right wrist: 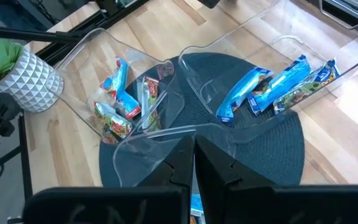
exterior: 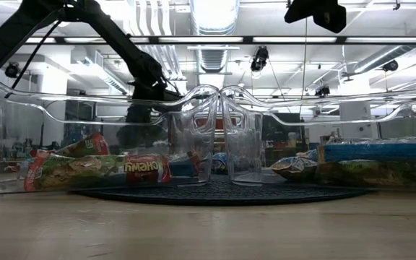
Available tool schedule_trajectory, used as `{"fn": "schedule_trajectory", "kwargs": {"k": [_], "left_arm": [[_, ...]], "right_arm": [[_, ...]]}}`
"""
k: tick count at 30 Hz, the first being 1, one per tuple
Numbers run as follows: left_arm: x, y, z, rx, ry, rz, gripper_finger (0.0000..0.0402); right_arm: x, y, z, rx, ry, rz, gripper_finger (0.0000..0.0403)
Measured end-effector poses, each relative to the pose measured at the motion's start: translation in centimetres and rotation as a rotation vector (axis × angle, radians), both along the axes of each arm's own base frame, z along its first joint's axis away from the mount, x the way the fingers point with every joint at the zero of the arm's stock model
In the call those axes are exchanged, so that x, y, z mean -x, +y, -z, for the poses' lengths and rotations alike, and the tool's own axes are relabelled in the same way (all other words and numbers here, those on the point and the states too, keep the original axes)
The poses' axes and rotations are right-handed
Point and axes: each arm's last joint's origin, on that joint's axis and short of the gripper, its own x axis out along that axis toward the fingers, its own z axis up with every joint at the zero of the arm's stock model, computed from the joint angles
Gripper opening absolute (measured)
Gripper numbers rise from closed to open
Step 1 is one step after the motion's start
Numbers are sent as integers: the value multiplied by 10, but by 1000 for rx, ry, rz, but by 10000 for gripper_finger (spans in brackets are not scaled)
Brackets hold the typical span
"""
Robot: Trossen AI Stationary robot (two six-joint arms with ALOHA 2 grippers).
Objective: Pick and place Granola Bars by type
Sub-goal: Put the red granola bar into the left transparent bin
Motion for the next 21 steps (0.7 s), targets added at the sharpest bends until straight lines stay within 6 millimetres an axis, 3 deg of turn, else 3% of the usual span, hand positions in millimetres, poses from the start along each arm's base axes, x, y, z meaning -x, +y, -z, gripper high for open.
{"fn": "schedule_trajectory", "kwargs": {"k": [13,21], "left_arm": [[-6,-4,-48,84,-10,-121,10],[-20,-24,-92,155,-28,-129,10]], "right_arm": [[0,-1,0,35,8,-29,8],[0,-2,0,47,10,-33,8]]}}
